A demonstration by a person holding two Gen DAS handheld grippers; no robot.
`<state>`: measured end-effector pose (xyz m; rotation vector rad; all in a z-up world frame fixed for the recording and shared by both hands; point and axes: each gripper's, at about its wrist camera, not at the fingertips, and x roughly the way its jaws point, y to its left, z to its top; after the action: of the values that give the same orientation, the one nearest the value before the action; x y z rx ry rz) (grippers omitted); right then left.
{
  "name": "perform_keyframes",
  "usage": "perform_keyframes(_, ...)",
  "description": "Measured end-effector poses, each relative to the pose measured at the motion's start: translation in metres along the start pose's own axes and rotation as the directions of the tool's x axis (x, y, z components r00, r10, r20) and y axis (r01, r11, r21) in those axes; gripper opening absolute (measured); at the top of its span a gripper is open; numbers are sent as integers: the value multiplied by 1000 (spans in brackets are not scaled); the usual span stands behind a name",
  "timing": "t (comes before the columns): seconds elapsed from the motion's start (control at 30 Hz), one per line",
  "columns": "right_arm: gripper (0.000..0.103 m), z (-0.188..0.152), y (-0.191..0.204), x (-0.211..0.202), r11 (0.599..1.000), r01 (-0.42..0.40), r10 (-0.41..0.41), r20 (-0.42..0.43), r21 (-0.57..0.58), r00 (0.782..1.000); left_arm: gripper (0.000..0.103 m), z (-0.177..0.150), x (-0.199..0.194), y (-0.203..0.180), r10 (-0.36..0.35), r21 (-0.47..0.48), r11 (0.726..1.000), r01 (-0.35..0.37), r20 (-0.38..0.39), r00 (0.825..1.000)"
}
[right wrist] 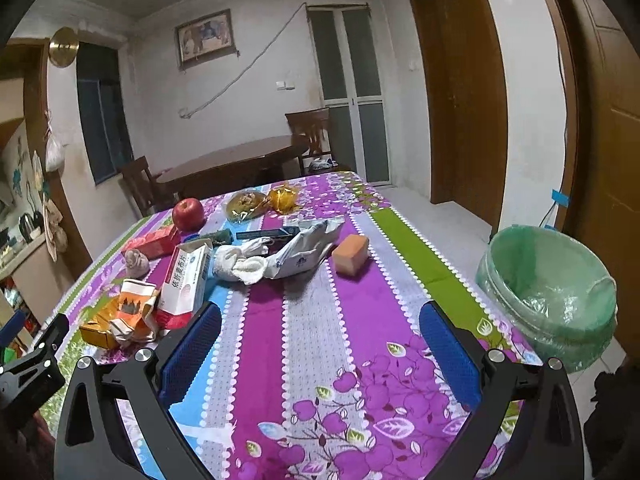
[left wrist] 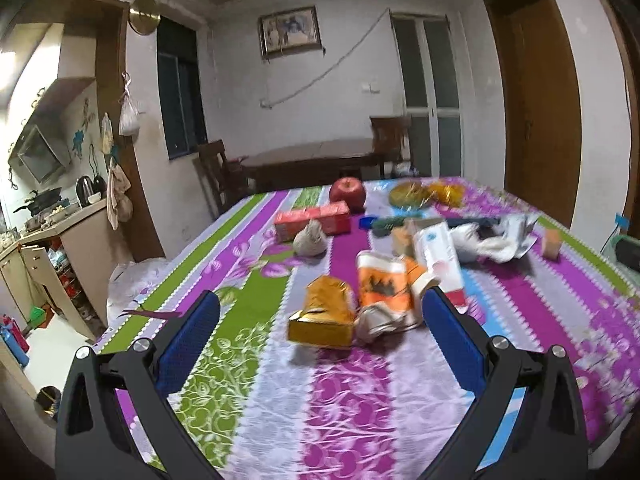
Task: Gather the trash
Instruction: 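Move both grippers toward the trash items on the tablecloth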
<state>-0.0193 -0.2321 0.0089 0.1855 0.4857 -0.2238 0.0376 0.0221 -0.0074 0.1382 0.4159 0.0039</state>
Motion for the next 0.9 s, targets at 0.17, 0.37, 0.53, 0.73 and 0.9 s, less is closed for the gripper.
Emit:
perform_keyframes(0.17,99,11,11,15,997,12,-12,-6,-76,1000,98,0,15,18,27,0,1000,-27,-38,999)
perform_keyframes(0.37,99,28,30,35,990,-39,37,-16,-133,999,98,6,30,33,35,-16,999,-36,-69,997)
perform_keyframes(0.53,99,37,49,46,985,-102,100,-24,-137,995,98,11,46,37,45,-29,998,-48,-119,992)
perform_keyframes(0.73,99,37,72,54,974,-143,137,-45,-175,990,98,11,55,35,49,-45,997,-56,-151,987)
perform_keyframes(0.9,99,34,77,58,971,-157,148,-61,-182,987,98,10,60,31,58,-35,997,-65,-166,984)
